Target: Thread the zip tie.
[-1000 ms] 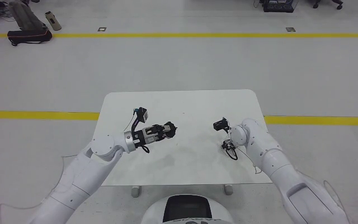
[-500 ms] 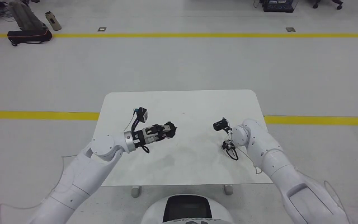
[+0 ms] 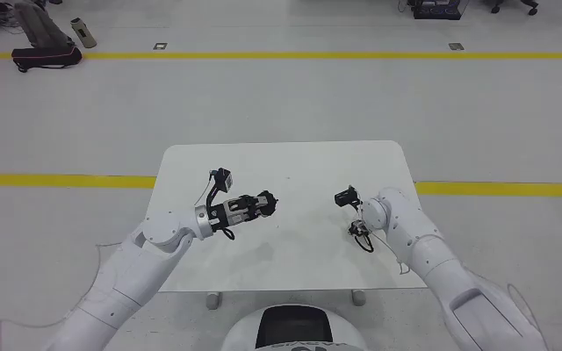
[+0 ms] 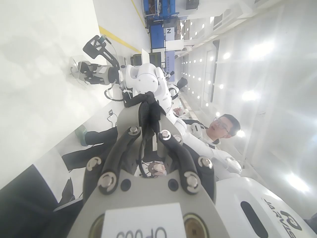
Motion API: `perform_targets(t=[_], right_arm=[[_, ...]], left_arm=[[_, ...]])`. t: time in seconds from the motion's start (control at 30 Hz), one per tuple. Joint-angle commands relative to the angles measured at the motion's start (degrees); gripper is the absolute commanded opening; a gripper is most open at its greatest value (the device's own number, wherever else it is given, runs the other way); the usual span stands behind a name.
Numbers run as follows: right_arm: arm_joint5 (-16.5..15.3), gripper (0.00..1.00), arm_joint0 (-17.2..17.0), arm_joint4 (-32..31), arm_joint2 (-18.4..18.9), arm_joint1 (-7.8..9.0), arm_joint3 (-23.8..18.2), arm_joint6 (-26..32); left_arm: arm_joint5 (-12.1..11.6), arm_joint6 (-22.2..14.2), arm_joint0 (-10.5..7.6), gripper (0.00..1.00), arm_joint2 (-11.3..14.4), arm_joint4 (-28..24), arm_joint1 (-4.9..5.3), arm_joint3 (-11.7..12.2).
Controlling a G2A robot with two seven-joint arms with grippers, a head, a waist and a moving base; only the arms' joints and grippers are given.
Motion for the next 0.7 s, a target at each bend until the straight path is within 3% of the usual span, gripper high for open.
perform_targets(t=[0.0, 0.33, 0.67], right_arm=[[0.05, 0.24, -0.24, -0.17, 0.25, 0.13, -0.58, 0.20], [-1.44, 0.22, -1.85, 0.95, 2.09, 0.91, -3.49, 1.27], [-1.40, 0.17, -1.89, 0.83, 2.03, 0.94, -3.60, 1.47]], left_arm=[[0.00, 0.00, 0.00, 0.00, 0.00, 0.00, 0.00, 0.00], [0.00, 0.00, 0.00, 0.00, 0.00, 0.00, 0.00, 0.00], [0.00, 0.00, 0.00, 0.00, 0.00, 0.00, 0.00, 0.00]])
